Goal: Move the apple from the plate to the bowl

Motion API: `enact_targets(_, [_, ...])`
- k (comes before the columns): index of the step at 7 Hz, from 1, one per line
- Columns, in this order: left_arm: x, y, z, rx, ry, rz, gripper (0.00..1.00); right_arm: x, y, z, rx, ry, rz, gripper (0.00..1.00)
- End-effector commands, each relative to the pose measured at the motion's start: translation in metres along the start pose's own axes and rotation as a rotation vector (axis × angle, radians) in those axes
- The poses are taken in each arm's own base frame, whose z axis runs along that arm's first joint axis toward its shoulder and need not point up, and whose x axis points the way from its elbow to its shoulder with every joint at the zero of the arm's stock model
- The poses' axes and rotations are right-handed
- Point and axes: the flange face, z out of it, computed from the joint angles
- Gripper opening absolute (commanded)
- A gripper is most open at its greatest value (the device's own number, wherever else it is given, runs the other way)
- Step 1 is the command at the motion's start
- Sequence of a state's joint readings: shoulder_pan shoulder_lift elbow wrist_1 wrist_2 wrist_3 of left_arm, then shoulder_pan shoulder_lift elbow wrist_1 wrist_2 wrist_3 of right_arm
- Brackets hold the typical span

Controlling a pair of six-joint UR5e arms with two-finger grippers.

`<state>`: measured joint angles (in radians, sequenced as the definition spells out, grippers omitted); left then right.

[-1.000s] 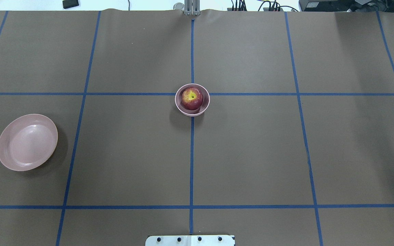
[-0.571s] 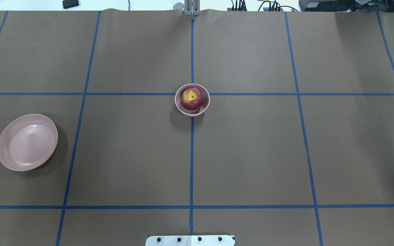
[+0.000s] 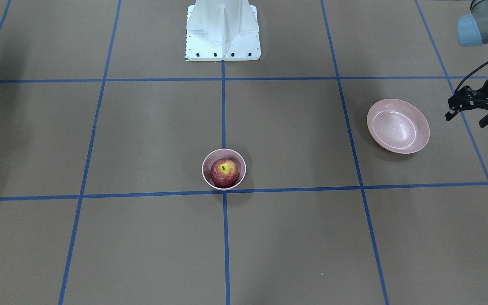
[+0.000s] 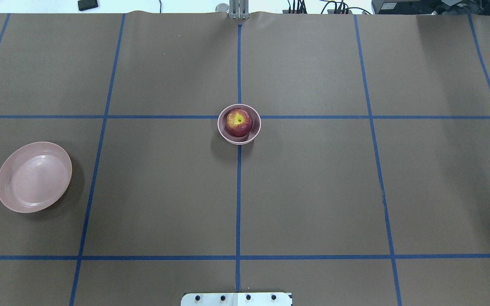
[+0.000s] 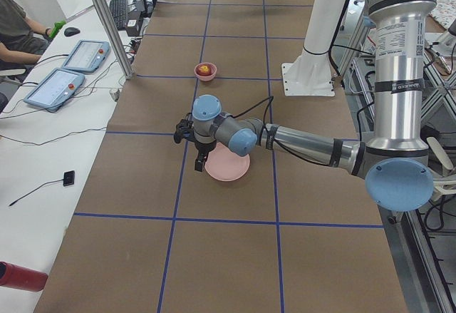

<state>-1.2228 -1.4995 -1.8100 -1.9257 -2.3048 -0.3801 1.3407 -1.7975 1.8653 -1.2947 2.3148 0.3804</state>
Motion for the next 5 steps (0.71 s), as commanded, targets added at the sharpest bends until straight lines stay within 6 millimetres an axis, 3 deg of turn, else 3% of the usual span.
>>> enact_targets(1, [-0.0211, 0.0094, -0.0086, 0.006, -0.006, -0.038, 0.98, -0.0003, -0.0005, -0.0001, 0.000, 0.000, 0.000, 1.00])
enact_targets(5, [-0.0229, 0.0148, -0.0107, 0.011, -0.004, -0.037, 0.98, -0.0057, -0.0004, -0.0027, -0.004, -0.028, -0.005, 1.00])
